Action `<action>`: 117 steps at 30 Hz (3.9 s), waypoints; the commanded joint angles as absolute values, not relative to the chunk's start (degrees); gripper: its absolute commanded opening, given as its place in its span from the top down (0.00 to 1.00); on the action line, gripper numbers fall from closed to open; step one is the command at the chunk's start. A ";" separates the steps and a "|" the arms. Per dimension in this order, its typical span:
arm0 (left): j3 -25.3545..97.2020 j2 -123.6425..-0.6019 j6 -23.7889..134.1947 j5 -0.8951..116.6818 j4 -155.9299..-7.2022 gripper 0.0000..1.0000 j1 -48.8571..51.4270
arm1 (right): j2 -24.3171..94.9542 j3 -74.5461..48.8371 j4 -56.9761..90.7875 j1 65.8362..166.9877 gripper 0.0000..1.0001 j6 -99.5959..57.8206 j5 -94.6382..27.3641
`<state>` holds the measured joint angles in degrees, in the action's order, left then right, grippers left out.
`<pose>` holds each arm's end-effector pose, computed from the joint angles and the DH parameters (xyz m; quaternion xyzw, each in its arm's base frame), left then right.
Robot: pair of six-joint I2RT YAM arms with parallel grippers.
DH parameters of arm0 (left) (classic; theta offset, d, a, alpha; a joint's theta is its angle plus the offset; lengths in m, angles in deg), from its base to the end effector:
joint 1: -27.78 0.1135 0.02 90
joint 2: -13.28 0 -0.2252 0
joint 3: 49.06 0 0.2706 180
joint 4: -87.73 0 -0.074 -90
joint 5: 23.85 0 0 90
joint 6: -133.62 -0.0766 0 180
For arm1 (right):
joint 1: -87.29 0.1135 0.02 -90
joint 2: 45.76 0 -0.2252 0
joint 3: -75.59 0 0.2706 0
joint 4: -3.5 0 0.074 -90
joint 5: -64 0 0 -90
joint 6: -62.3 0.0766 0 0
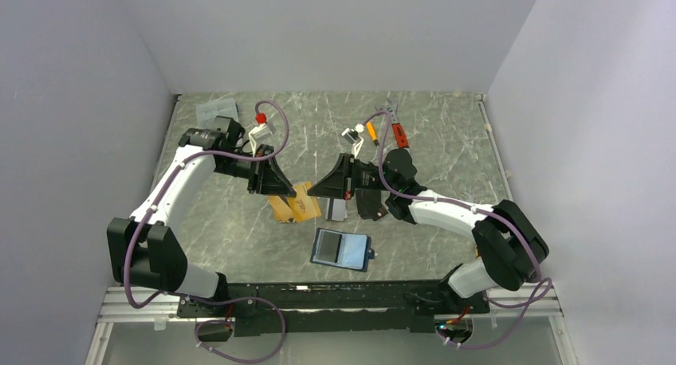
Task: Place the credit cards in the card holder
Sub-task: Pick up the credit card from the center of the board, then place the credit card at the center of the board.
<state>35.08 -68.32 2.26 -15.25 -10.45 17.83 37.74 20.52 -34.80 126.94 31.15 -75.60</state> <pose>0.2561 -0.1218 0.2643 0.3817 0.6540 -0.6058 0.2439 0.2356 0.2710 0.2296 -0.2191 0.6296 0.7025 0.2490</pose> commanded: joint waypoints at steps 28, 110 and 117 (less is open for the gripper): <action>38.55 -68.42 -4.01 -13.91 -5.40 0.99 18.65 | 43.07 19.67 -64.89 124.59 0.94 51.70 -85.51; 36.52 -70.57 -8.99 -6.08 -4.35 0.91 22.35 | 35.80 9.07 2.25 126.26 1.00 6.17 -70.69; 39.43 -74.86 -21.25 -9.29 8.32 1.00 22.03 | 36.33 9.66 -5.10 126.36 0.66 6.37 -75.73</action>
